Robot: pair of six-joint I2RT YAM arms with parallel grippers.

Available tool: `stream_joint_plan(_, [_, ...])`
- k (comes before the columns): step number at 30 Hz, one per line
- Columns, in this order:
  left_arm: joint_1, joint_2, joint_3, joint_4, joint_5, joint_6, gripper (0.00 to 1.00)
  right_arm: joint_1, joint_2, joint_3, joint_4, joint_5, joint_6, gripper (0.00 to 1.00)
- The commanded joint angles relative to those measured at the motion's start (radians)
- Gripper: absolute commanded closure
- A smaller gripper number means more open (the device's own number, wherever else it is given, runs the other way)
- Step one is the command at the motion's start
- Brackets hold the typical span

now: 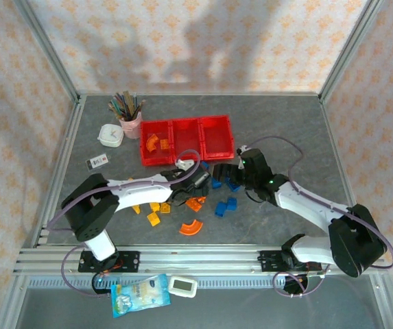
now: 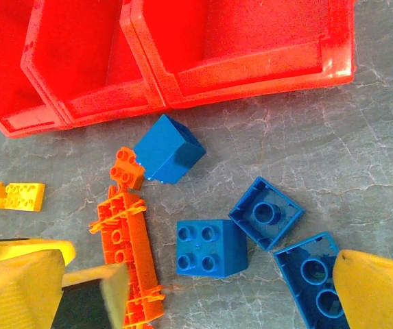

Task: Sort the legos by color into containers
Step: Pick up the lego from the center of the table.

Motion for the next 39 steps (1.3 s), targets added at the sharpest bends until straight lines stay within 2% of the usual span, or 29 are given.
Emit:
stream_joint_plan(1, [-0.009,0.032,0.045,0.013,-0.034,-0.044,0.16,-0.009,-0.035,-0.012,0.017,0.019,-0.021,0.0])
stream_joint_plan(8, [-0.009,0.087,0.073,0.024,-0.077,-0.08,0.18,-0.017,-0.043,-0.028,0.034,0.018,-0.02,0.0])
stream_joint_plan(13, [-0.009,0.116,0.085,0.015,-0.098,-0.099,0.24,-0.019,-0.04,-0.029,0.035,0.014,-0.027,0.0])
stream_joint_plan(21, [-0.011,0.081,0.021,0.027,-0.092,-0.126,0.31,-0.022,-0.035,-0.031,0.035,0.007,-0.027,0.0])
stream_joint_plan(28, [-0.012,0.039,-0.038,0.056,-0.076,-0.143,0.43,-0.022,-0.029,-0.03,0.043,-0.002,-0.021,0.0])
stream_joint_plan(39, [-0.014,0.042,-0.02,0.08,-0.064,-0.122,0.61,-0.022,-0.022,-0.021,0.04,-0.005,-0.018,0.0])
